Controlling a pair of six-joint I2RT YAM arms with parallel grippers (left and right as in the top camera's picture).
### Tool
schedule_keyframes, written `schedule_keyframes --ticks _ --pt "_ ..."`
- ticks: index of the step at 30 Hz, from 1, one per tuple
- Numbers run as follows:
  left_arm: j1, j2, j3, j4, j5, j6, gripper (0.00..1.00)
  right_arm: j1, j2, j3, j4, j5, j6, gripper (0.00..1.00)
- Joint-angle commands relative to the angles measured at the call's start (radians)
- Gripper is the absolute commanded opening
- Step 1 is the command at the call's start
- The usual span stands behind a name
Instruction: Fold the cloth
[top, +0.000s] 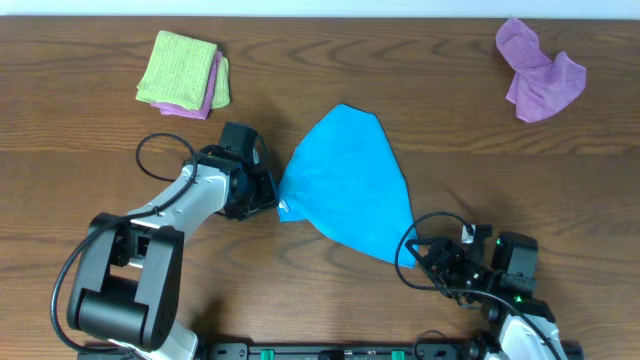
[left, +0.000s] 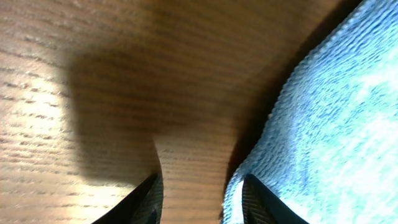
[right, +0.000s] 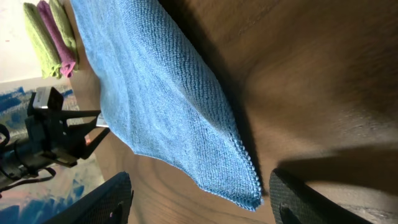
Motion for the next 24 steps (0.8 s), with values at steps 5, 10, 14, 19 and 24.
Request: schedule_keyframes --ticks 5,10,14,19,24 --pt "0.001 0.008 -0.022 0.068 0.039 -0.06 0.42 0.011 0.009 -0.033 -0.011 0.061 0.01 0.72" --pt "-0.004 0.014 -0.022 0.097 0.049 -0.072 0.44 0.011 0.009 -0.033 -0.01 0.062 0.01 0.71" --pt "-0.023 0.03 -0.022 0.118 0.067 -0.086 0.44 0.011 0.009 -0.033 -0.009 0.062 0.01 0.7" --pt "-0.054 0.08 -0.022 0.154 0.116 -0.098 0.45 0.011 0.009 -0.033 -0.01 0.061 0.01 0.7" --pt "-0.066 0.114 -0.022 0.176 0.138 -0.113 0.19 0.011 0.009 -0.033 -0.01 0.062 0.01 0.69"
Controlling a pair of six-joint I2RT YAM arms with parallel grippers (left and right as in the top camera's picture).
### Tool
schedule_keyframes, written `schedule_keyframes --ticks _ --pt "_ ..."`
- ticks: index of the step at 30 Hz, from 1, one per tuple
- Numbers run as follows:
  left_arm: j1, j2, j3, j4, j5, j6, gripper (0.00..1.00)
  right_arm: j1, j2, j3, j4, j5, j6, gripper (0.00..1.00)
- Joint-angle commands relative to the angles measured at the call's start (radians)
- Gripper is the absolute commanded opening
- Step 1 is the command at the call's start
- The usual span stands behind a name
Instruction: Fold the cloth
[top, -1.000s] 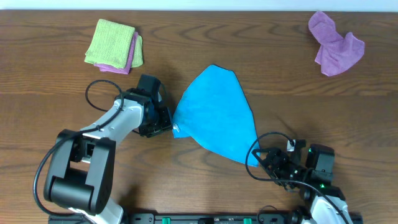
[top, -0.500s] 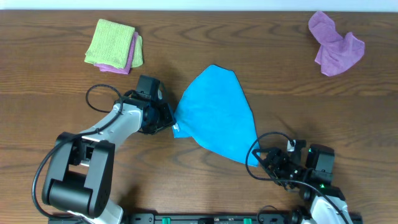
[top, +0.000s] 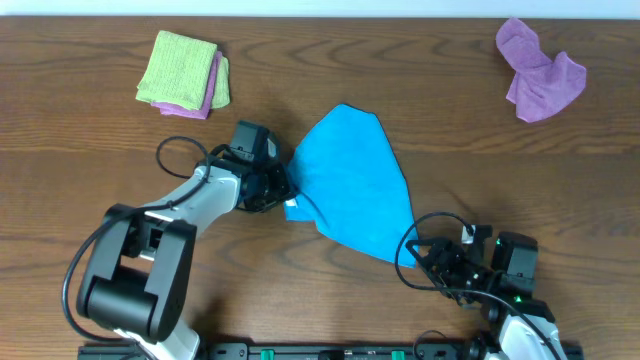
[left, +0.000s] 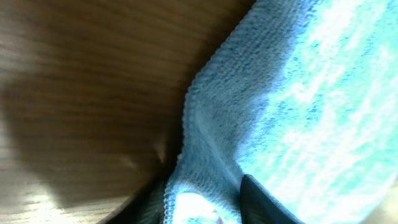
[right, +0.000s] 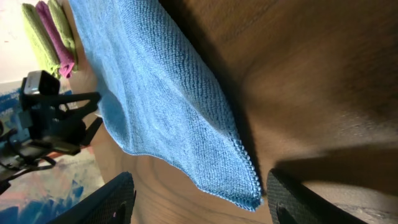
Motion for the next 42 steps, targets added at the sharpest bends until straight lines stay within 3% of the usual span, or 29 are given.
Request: schedule_keyframes --ticks 1,12,25,38,40,42 --pt "-0.009 0.06 -0.017 -0.005 0.015 -0.006 0.09 0.011 0.009 -0.031 -0.012 0.058 0.009 0.69" --pt "0.041 0.037 -0.01 0.012 0.147 0.027 0.06 0.027 0.009 -0.031 -0.013 0.14 0.008 0.72" --pt "0.074 -0.06 -0.007 -0.025 0.202 0.046 0.06 0.082 0.027 -0.031 -0.006 0.249 0.008 0.72" --pt "0.074 -0.063 -0.007 -0.058 0.235 0.047 0.06 0.149 0.364 -0.032 0.266 0.314 0.008 0.72" --pt "0.074 -0.068 -0.007 -0.063 0.236 0.05 0.06 0.149 0.419 -0.032 0.305 0.303 0.008 0.65" --pt "0.074 -0.073 -0.007 -0.063 0.239 0.05 0.06 0.149 0.455 -0.031 0.34 0.292 0.008 0.45"
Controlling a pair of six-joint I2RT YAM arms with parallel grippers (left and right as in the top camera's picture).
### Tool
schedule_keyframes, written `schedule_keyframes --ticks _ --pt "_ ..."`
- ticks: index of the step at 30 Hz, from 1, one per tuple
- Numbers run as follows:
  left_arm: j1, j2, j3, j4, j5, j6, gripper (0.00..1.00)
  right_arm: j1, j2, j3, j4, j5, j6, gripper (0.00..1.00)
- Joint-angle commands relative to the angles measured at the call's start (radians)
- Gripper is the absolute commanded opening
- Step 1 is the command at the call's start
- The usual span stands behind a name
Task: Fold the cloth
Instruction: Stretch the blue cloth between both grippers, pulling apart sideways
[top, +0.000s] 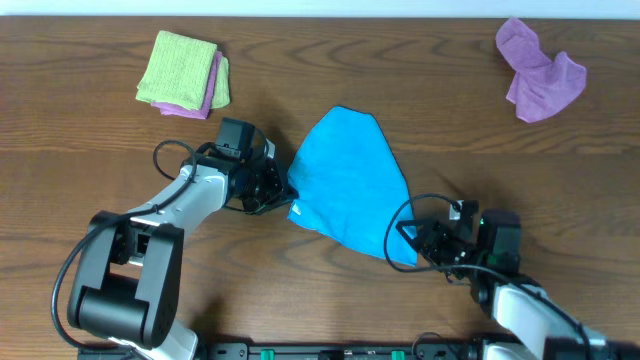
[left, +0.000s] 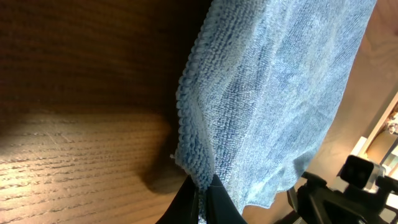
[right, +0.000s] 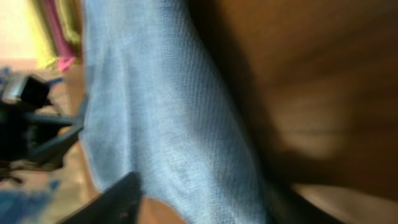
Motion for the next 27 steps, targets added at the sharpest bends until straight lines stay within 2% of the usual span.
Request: schedule_keyframes --ticks 1,3,4,9,14,20,27 --pt "0.004 -0.028 -0.006 -0.004 0.014 0.022 0.06 0.016 0.128 -0.083 -0.032 0.219 0.001 0.37" --pt "0.005 -0.034 -0.006 -0.003 0.014 0.022 0.05 0.015 0.137 -0.08 -0.002 0.196 0.0 0.08" --pt "0.006 -0.039 -0.006 -0.004 0.014 0.022 0.06 0.015 0.135 -0.079 0.024 0.175 0.0 0.01" --pt "0.032 -0.074 -0.006 -0.004 0.029 0.022 0.06 0.015 0.116 -0.043 0.143 0.029 0.001 0.01" --pt "0.086 -0.142 -0.006 -0.007 0.06 0.016 0.06 0.015 0.054 0.063 0.142 -0.108 0.022 0.01" --pt "0.145 -0.263 0.001 -0.005 0.058 -0.041 0.06 0.015 -0.034 0.222 0.142 -0.132 0.058 0.01" --pt "0.154 -0.326 0.047 0.093 0.051 -0.17 0.06 0.015 -0.037 0.409 0.138 -0.132 0.064 0.01"
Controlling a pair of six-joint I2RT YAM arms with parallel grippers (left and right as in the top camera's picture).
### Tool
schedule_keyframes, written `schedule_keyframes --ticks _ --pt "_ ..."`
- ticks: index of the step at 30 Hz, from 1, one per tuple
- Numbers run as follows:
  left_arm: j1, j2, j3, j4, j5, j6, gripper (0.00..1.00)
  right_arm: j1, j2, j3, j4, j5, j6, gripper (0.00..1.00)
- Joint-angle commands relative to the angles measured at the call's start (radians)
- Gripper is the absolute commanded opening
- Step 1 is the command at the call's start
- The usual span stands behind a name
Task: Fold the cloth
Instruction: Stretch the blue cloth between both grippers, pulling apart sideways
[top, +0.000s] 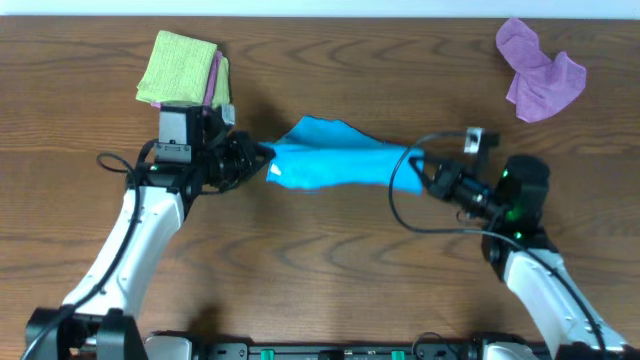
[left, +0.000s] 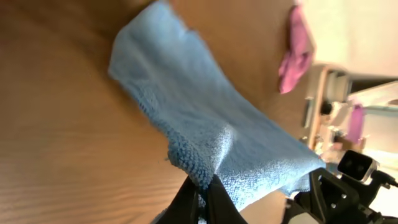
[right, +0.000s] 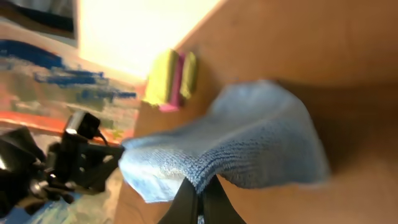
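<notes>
The blue cloth (top: 335, 163) hangs stretched above the table between both grippers, sagging in the middle. My left gripper (top: 262, 160) is shut on its left corner; in the left wrist view the cloth (left: 205, 127) runs away from the pinched corner at the left gripper (left: 200, 186). My right gripper (top: 418, 167) is shut on the right corner; in the right wrist view the cloth (right: 249, 146) drapes forward from the right gripper (right: 199, 194), its far edge resting towards the table.
A folded green and pink cloth stack (top: 185, 70) lies at the back left, just behind the left arm. A crumpled purple cloth (top: 540, 70) lies at the back right. The wooden table (top: 330, 280) stretches in front of the arms.
Both grippers, pinching the cloth's corners, have risen and moved towards the back. The cloth has gone from lying flat on the table to hanging as a stretched band between them.
The cloth lay flat with my left gripper open at its left corner and my right gripper open near its front corner. The left gripper then closed round the left corner, and the right one reached the front corner. Now both hold corners with the cloth lifted.
</notes>
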Motion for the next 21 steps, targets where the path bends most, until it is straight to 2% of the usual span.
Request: schedule_keyframes --ticks 1,7,15,21 --pt "0.004 -0.009 0.05 0.039 0.003 -0.084 0.06 0.009 -0.008 0.077 -0.004 -0.019 0.011 0.01" --pt "0.005 -0.009 0.093 0.139 0.002 -0.124 0.06 0.008 -0.008 0.144 -0.004 0.002 0.01 0.01" --pt "0.006 0.012 0.125 0.219 -0.113 -0.161 0.06 0.007 0.04 0.171 -0.003 0.109 -0.004 0.01" --pt "0.006 0.136 0.137 0.424 -0.128 -0.243 0.06 0.006 0.191 0.307 -0.005 0.131 -0.058 0.01"
